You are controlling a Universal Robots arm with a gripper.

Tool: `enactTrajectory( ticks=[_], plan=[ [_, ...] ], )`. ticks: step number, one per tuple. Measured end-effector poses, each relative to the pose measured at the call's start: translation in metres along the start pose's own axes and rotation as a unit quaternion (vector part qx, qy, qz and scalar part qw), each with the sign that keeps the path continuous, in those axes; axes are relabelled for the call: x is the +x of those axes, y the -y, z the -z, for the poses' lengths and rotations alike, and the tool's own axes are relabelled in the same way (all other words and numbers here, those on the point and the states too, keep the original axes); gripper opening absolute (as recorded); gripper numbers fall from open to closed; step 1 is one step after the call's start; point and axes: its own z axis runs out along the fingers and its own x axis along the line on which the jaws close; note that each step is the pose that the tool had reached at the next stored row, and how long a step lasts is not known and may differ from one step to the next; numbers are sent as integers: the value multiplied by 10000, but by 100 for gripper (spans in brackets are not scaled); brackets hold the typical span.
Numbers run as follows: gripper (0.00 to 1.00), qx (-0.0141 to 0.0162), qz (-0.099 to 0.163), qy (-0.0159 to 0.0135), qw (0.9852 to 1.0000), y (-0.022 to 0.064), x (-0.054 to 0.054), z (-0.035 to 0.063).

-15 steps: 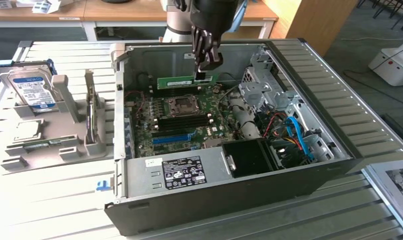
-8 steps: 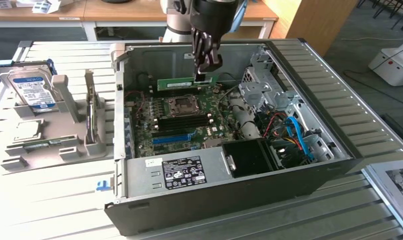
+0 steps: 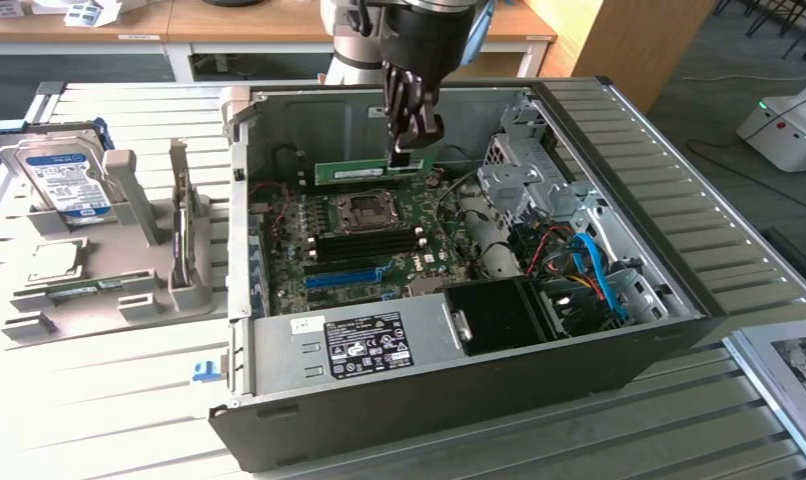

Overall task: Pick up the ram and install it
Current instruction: 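Insert the ram into the slot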

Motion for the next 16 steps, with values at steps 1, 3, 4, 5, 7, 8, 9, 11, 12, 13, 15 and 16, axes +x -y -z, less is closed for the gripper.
enactTrajectory(
  ticks=[1,3,4,5,7,8,9,11,12,13,15,16],
  plan=[
    [12,0,0,0,10000,0,0,-8],
    [12,0,0,0,10000,1,1,-23],
    [12,0,0,0,10000,2,1,-30],
    [12,0,0,0,10000,2,1,-37],
    [12,0,0,0,10000,3,2,-51],
    [12,0,0,0,10000,3,2,-57],
    [12,0,0,0,10000,4,2,-65],
    [12,0,0,0,10000,4,2,-79],
    [12,0,0,0,10000,5,2,-86],
    [12,0,0,0,10000,5,3,-93],
    [12,0,0,0,10000,6,3,-106],
    [12,0,0,0,10000,6,3,-113]
  ],
)
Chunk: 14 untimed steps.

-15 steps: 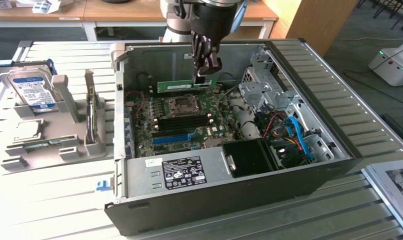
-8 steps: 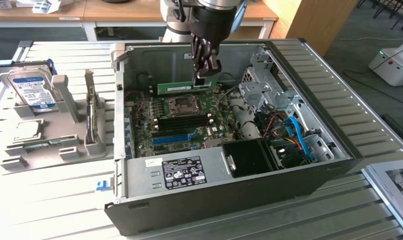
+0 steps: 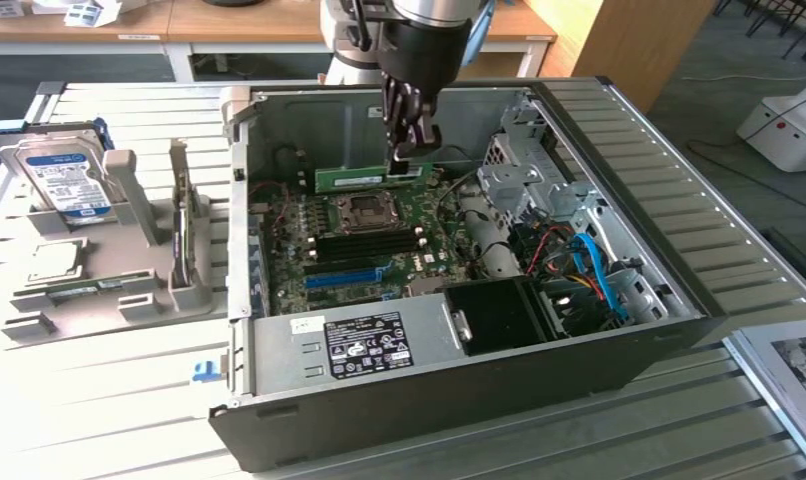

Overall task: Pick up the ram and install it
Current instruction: 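Insert the ram into the slot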

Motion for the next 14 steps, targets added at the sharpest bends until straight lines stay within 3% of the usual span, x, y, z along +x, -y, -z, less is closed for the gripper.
enactTrajectory(
  ticks=[14],
  plan=[
    [12,0,0,0,10000,5,3,-88]
  ],
)
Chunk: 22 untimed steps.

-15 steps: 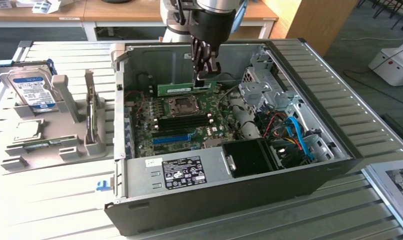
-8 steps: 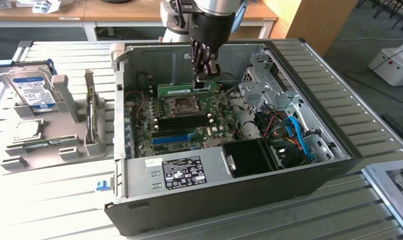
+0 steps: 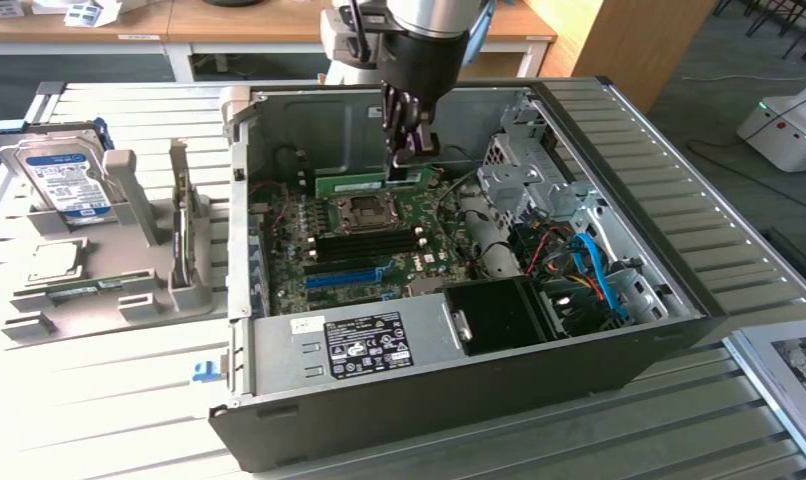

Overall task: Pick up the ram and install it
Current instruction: 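Insert the ram into the slot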

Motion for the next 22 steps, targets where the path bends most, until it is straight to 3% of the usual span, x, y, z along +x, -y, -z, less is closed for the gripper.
enactTrajectory(
  ticks=[22],
  plan=[
    [12,0,0,0,10000,8,5,-153]
  ],
)
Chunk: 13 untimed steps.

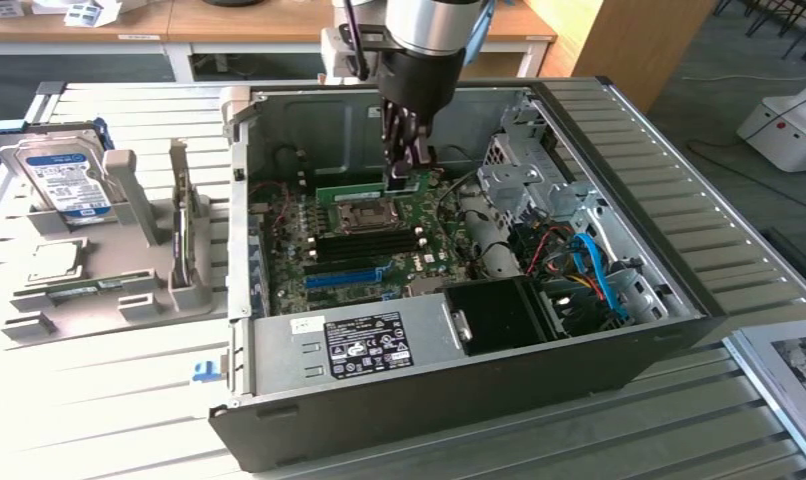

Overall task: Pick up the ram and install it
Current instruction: 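Insert the ram into the slot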

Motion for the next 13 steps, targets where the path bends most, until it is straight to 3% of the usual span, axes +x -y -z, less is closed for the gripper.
enactTrajectory(
  ticks=[13],
  plan=[
    [12,0,0,0,10000,5,3,-92]
  ],
)
